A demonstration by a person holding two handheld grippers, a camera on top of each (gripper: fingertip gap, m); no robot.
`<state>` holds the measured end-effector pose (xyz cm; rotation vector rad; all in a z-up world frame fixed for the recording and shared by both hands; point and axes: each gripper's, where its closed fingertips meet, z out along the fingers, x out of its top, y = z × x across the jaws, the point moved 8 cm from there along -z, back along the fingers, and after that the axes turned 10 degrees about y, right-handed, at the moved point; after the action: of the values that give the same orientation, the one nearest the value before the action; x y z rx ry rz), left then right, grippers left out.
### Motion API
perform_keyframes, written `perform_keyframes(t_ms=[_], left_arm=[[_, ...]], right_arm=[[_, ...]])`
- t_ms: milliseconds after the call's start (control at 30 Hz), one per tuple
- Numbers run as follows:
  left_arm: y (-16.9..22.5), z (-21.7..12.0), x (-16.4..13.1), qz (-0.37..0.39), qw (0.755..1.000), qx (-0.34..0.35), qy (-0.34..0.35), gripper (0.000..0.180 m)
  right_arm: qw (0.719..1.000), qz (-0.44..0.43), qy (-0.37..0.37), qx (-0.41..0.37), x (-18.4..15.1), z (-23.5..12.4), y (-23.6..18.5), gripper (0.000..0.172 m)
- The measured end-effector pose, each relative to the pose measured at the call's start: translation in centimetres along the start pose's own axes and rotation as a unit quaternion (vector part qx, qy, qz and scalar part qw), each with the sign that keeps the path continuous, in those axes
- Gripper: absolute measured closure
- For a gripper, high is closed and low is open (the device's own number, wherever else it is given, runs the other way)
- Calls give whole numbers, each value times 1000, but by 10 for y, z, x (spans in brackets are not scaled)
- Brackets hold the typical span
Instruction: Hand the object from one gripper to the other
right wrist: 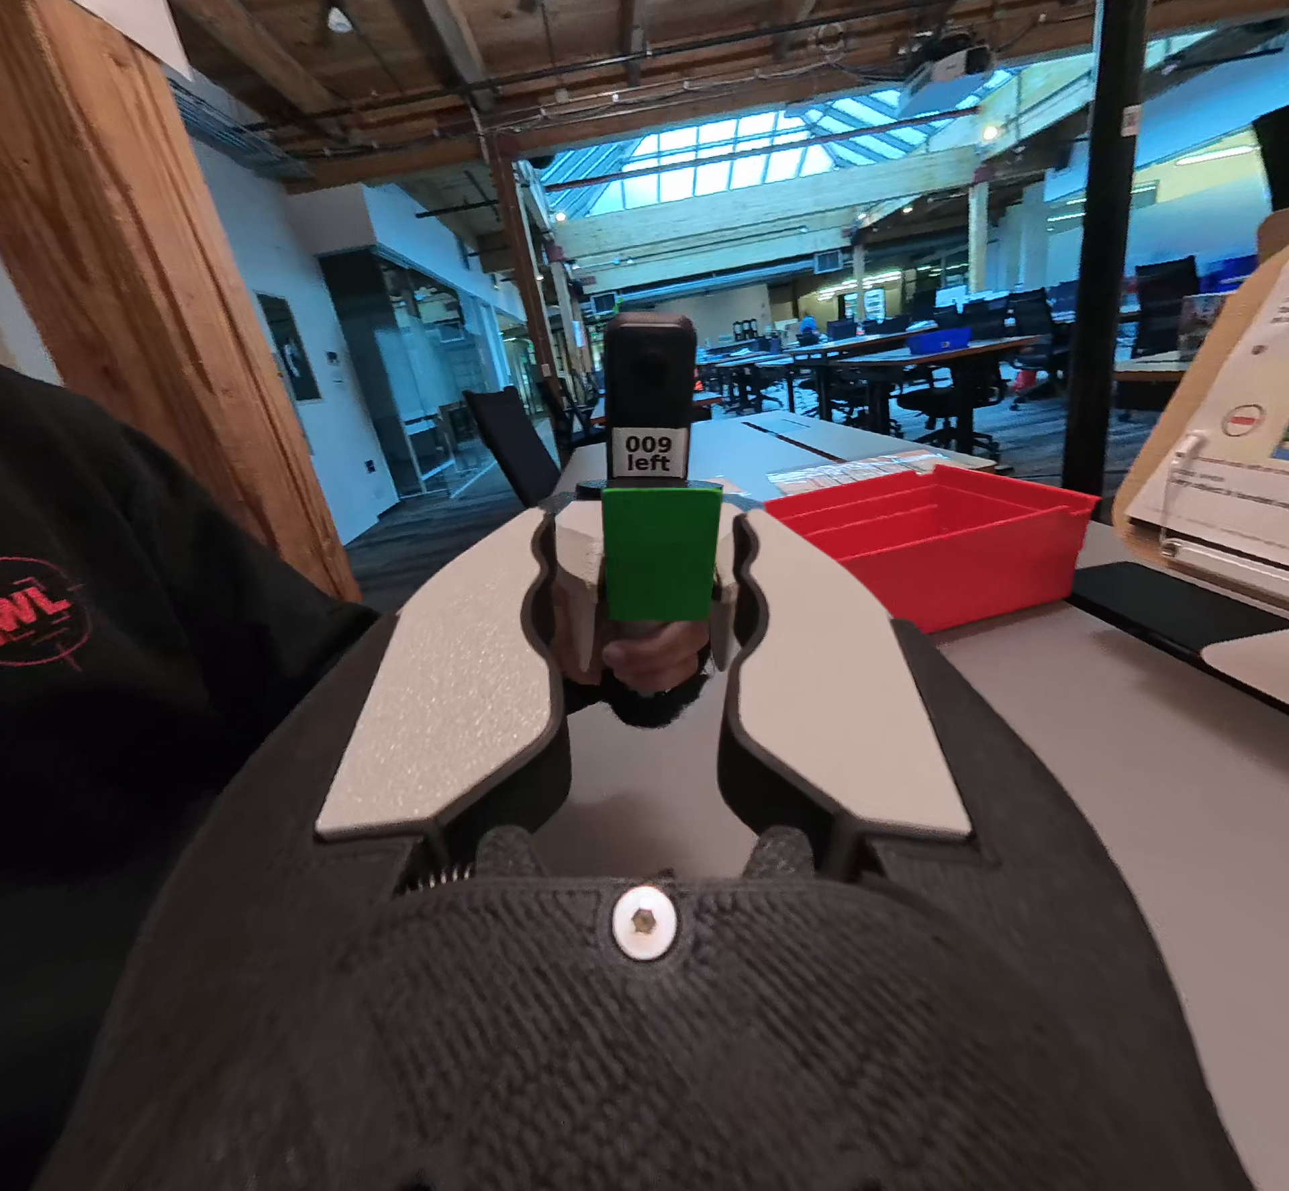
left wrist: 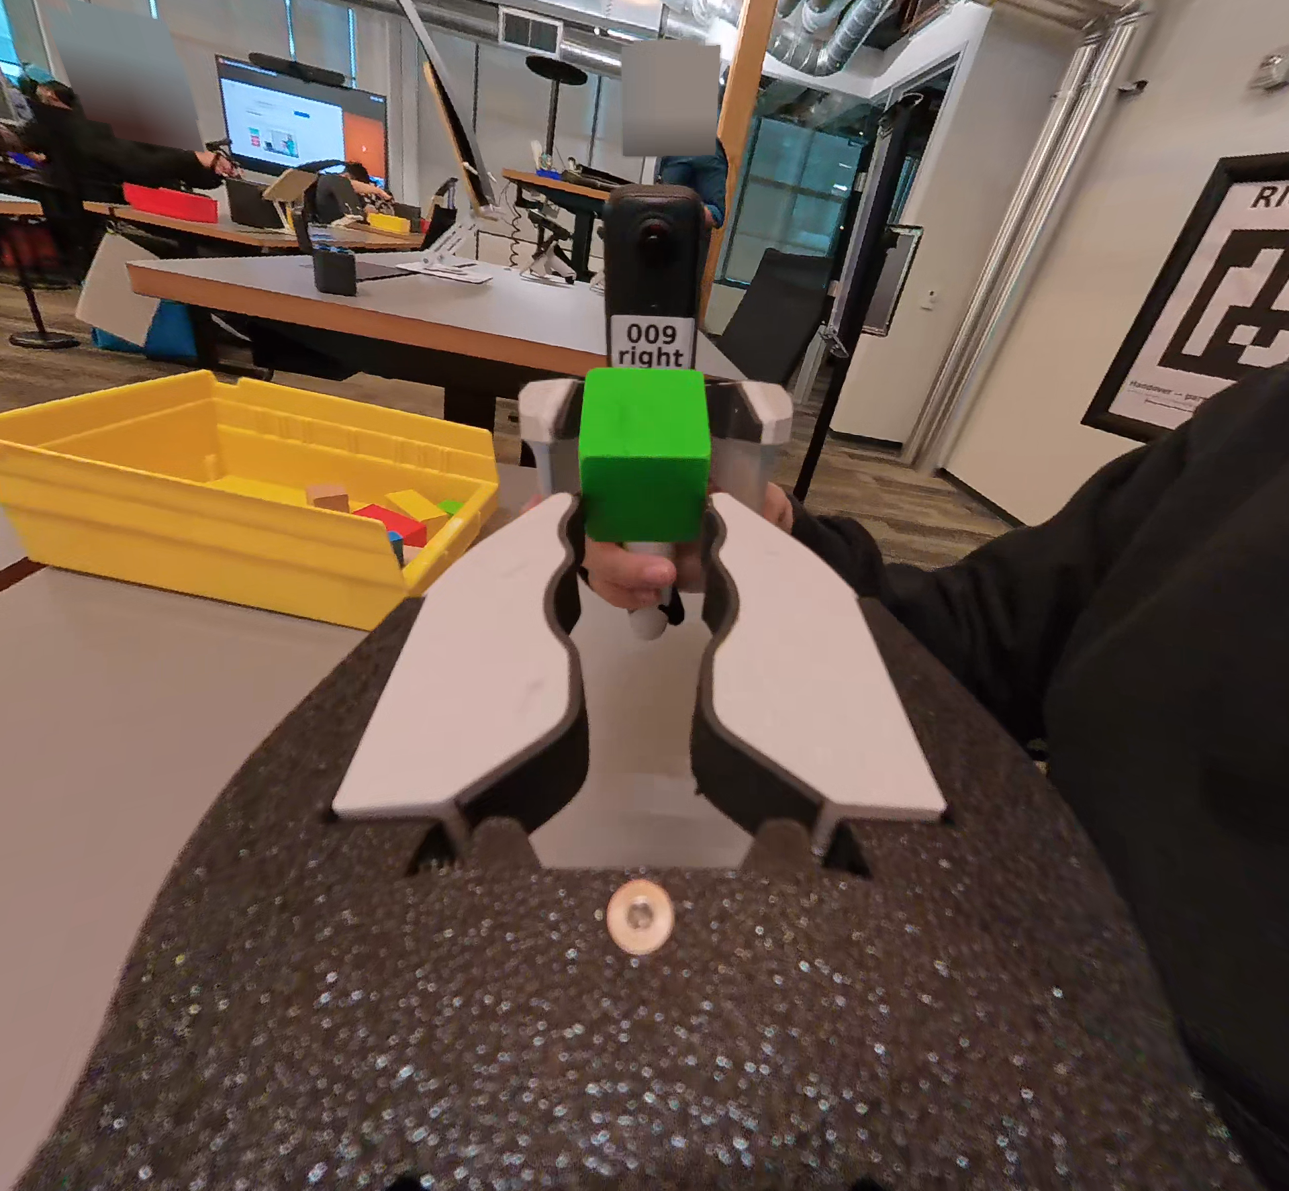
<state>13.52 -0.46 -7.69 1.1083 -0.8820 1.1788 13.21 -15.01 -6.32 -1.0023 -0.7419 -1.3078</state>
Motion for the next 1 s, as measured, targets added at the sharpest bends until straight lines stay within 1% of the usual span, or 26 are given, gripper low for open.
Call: perform_keyframes(t_ms=[133, 200, 300, 367, 433, 467, 533, 567, 600, 633, 700, 733, 767, 867, 1000], left_arm=[[2, 3, -5, -3, 1000, -8, -18, 150], [3, 5, -7, 2, 1000, -9, -20, 150], [2, 5, -7, 0, 1000, 6, -10, 150], [-2, 4, -7, 4, 999, 34, -13, 152], [-7, -1, -6, 22, 997, 70, -23, 146], [-9, -6, -4, 33, 995, 93, -30, 143], [-14, -17, 1, 60, 987, 138, -47, 138], [-17, -25, 4, 72, 982, 166, -57, 136], [-20, -32, 6, 84, 975, 193, -69, 130], [-23, -40, 9, 94, 969, 213, -77, 128], [-27, -56, 13, 113, 957, 251, -94, 126], [-29, -63, 15, 120, 950, 269, -102, 122], [-29, -69, 15, 124, 946, 280, -106, 122], [-30, -84, 13, 117, 941, 300, -109, 120], [-30, -96, 16, 108, 940, 301, -118, 120]], right_arm=[[1000, -6, -1, 6, -3, 1, 1, 125], [1000, -7, -1, 15, -4, 0, 0, 138], [1000, -14, -10, 6, -3, -2, 1, 138], [999, -41, -21, -22, 0, -5, 4, 138], [993, -78, -29, -86, 12, -19, 10, 137], [987, -96, -28, -127, 22, -31, 15, 138], [965, -126, -11, -228, 46, -67, 24, 138], [948, -139, 0, -285, 56, -89, 29, 138], [927, -145, 6, -347, 64, -114, 34, 138], [904, -147, 11, -400, 70, -139, 38, 138], [871, -141, 18, -470, 76, -179, 44, 138], [857, -137, 19, -496, 76, -195, 47, 138], [843, -134, 20, -520, 75, -208, 50, 138], [822, -108, 3, -559, 67, -226, 63, 138], [782, -106, -82, -608, 59, -231, 100, 138]])
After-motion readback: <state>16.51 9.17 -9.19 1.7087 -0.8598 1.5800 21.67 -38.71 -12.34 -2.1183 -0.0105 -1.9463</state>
